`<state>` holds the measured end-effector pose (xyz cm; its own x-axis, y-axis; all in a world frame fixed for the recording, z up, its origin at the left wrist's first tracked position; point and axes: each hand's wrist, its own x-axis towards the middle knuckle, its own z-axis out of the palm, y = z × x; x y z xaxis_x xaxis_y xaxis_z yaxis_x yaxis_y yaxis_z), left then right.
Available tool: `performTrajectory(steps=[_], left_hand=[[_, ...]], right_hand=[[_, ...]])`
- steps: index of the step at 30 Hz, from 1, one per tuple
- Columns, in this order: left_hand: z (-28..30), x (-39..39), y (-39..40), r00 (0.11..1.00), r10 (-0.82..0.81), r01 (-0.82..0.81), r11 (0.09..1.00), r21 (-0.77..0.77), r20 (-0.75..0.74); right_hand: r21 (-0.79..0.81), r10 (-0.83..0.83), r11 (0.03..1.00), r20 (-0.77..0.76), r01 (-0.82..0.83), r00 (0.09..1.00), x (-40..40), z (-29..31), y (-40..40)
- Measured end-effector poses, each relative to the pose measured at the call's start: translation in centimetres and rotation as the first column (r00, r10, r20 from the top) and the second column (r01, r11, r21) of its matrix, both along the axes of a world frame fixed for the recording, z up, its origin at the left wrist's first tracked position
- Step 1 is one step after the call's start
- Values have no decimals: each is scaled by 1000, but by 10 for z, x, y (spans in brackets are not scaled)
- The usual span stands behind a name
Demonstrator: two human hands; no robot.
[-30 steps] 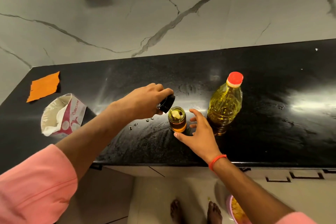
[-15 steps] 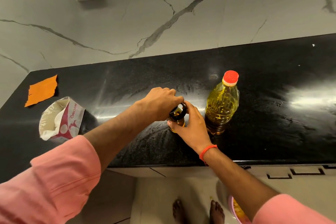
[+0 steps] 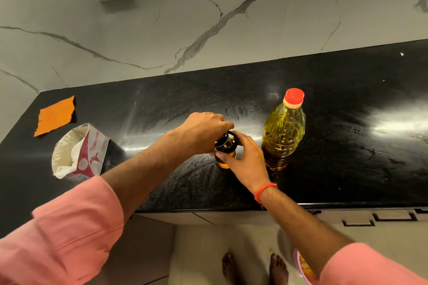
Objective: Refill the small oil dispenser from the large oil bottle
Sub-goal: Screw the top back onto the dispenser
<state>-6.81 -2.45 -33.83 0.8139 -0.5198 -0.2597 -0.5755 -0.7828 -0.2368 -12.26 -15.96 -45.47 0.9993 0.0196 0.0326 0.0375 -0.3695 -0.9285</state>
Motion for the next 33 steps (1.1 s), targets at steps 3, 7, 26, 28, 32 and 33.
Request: performTrajectory(steps=[3,7,26,28,32,33], left_hand=[[3,-1,1,1000,8,-9,1000,-19,-22],[5,-2,2,1000,-4,4,1000,-21,-8],[9,-6,11,998,-19,24,997,-75,61],[8,-5,12,998,-8,14,995,-99,61],[9,-5,13,999,28,-24,988,-153,24],[9,-5,13,999,30,-25,989,-149,27]], right_hand=[[19,2,1000,-9,-2,1000,0,-3,1],[33,3,999,-7,-3,1000,-1,-5,2],[67,15,998,39,-17,999,-2,1,8],[63,7,998,40,-10,999,-3,-1,7],[55,9,998,21,-10,1000,-2,-3,5],[54,11,998,17,-12,1000,-2,-4,4]])
